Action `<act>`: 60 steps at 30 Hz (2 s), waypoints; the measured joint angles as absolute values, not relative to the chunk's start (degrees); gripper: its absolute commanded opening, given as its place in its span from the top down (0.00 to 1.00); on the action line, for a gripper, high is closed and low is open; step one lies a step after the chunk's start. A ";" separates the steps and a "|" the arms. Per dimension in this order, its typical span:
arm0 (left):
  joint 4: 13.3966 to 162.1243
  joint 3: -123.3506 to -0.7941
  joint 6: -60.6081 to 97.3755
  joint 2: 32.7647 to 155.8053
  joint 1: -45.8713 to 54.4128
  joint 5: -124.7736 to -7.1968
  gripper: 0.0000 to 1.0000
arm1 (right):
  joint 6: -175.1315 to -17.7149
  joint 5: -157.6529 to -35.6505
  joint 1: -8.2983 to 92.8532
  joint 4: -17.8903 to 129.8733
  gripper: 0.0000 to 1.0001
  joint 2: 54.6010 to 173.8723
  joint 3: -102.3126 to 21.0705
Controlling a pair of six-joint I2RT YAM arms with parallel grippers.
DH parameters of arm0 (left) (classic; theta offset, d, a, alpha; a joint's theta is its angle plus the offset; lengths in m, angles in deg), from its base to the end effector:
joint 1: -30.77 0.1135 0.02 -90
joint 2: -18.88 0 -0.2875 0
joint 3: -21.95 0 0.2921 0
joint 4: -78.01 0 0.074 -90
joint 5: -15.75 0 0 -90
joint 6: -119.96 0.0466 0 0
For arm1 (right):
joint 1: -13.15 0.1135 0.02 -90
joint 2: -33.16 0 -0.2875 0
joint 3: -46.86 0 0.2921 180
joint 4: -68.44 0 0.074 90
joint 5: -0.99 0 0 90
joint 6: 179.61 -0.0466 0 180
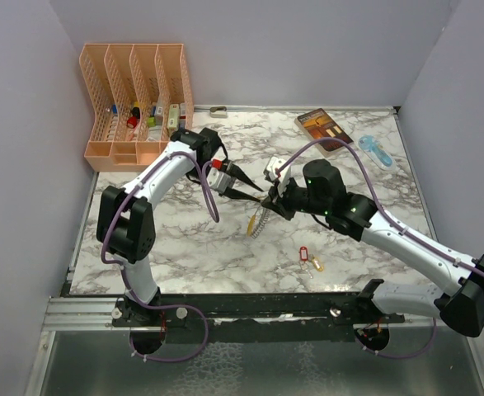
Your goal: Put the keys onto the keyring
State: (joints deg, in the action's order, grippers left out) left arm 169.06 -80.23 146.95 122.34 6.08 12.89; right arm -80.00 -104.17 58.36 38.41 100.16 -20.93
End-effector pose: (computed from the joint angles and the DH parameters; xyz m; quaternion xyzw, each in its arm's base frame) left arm 0.3220 -0.1993 0.3103 0.6797 0.2510 -0.4880 0.4867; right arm 0.2052 0.2240 0.3241 -0.4529 0.7284 0.2616 0.4425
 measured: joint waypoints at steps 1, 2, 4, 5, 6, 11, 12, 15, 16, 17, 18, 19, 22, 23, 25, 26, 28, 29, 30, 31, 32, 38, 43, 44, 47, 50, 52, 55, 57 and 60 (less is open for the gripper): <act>169.06 -80.23 147.02 122.34 5.82 12.89 0.71 | -80.05 -104.28 58.49 38.39 0.99 100.20 -21.08; 169.08 -80.23 147.11 122.34 5.60 12.89 0.71 | -80.13 -104.41 58.60 38.39 0.99 100.20 -21.17; 169.13 -80.23 147.15 122.34 5.51 12.89 0.74 | -80.22 -104.56 58.65 38.35 0.99 100.20 -21.17; 169.13 -80.23 147.15 122.34 5.51 12.86 0.76 | -80.33 -104.58 58.65 38.35 0.99 100.22 -21.17; 169.22 -80.23 147.15 122.36 5.51 12.89 0.77 | -80.35 -104.61 58.65 38.35 0.99 100.22 -21.17; 169.50 -80.23 147.15 122.40 5.51 12.86 0.84 | -80.40 -104.61 58.62 38.35 0.99 100.22 -21.17; 169.57 -80.23 147.17 122.40 5.51 12.86 0.85 | -80.37 -104.58 58.62 38.37 0.99 100.22 -21.17; 169.94 -80.21 147.17 122.40 5.51 12.80 0.88 | -80.40 -104.56 58.62 38.37 0.99 100.20 -21.17; 170.02 -80.21 147.15 122.40 5.51 12.80 0.89 | -80.40 -104.54 58.62 38.37 0.99 100.18 -21.17; 170.11 -80.21 147.15 122.40 5.51 12.80 0.89 | -80.40 -104.54 58.62 38.37 0.99 100.16 -21.17; 170.13 -80.21 147.15 122.40 5.51 12.80 0.90 | -80.42 -104.54 58.62 38.35 0.99 100.11 -21.17; 170.18 -80.21 147.15 122.40 5.51 12.80 0.92 | -80.42 -104.54 58.62 38.35 0.99 100.09 -21.17; 170.37 -80.21 147.15 122.40 5.51 12.78 1.00 | -80.42 -104.52 58.58 38.35 0.99 100.09 -21.17; 170.44 -80.21 147.13 122.40 5.51 12.76 1.00 | -80.42 -104.50 58.58 38.37 0.99 100.09 -21.17; 170.53 -80.21 147.11 122.40 5.51 12.73 1.00 | -80.42 -104.45 58.58 38.35 0.99 100.01 -21.17; 170.53 -80.21 147.13 122.40 5.51 12.73 1.00 | -80.44 -104.45 58.58 38.35 0.99 99.98 -21.17; 170.53 -80.21 147.13 122.40 5.51 12.73 1.00 | -80.51 -104.43 58.58 38.33 0.99 99.85 -21.15; 170.53 -80.21 147.13 122.40 5.51 12.73 1.00 | -80.61 -104.41 58.58 38.33 0.99 99.74 -21.13; 170.53 -80.21 147.13 122.40 5.51 12.73 1.00 | -80.77 -104.37 58.58 38.35 0.99 99.61 -21.06; 170.53 -80.21 147.13 122.40 5.51 12.73 1.00 | -80.85 -104.30 58.58 38.35 0.99 99.50 -21.00; 170.51 -80.21 147.13 122.40 5.51 12.73 1.00 | -80.99 -104.23 58.58 38.43 0.99 99.33 -20.84; 170.53 -80.21 147.13 122.38 5.51 12.49 1.00 | -81.58 -104.04 58.58 38.61 0.99 98.91 -20.51; 170.48 -80.21 147.17 122.38 5.56 12.03 1.00 | -82.30 -103.62 58.58 38.57 0.99 97.89 -20.10; 170.46 -80.16 147.17 122.38 5.60 11.97 1.00 | -82.41 -103.60 58.58 38.54 0.99 97.60 -20.03; 170.48 -80.10 147.17 122.38 6.00 11.68 1.00 | -82.78 -103.43 58.58 38.65 0.99 96.40 -19.75; 170.48 -80.10 147.17 122.36 6.19 11.68 1.00 | -83.39 -103.38 58.60 39.27 0.99 95.68 -19.49; 170.46 -80.10 147.17 122.36 6.26 11.68 1.00 | -83.91 -103.36 58.60 40.03 0.99 95.28 -18.98; 170.46 -80.07 147.17 122.36 6.32 11.68 1.00 | -84.92 -103.34 58.60 41.06 0.99 95.13 -18.42; 170.46 -80.05 147.17 122.36 6.41 11.68 1.00 | -85.69 -103.21 58.60 41.71 0.99 95.09 -18.04; 170.40 -79.66 147.19 122.21 6.56 11.68 1.00 | -87.32 -102.81 58.60 42.72 0.99 95.07 -17.50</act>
State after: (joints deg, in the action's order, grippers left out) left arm 170.40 -79.66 147.19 122.21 6.56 11.68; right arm -87.32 -102.81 58.60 42.72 95.07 -17.50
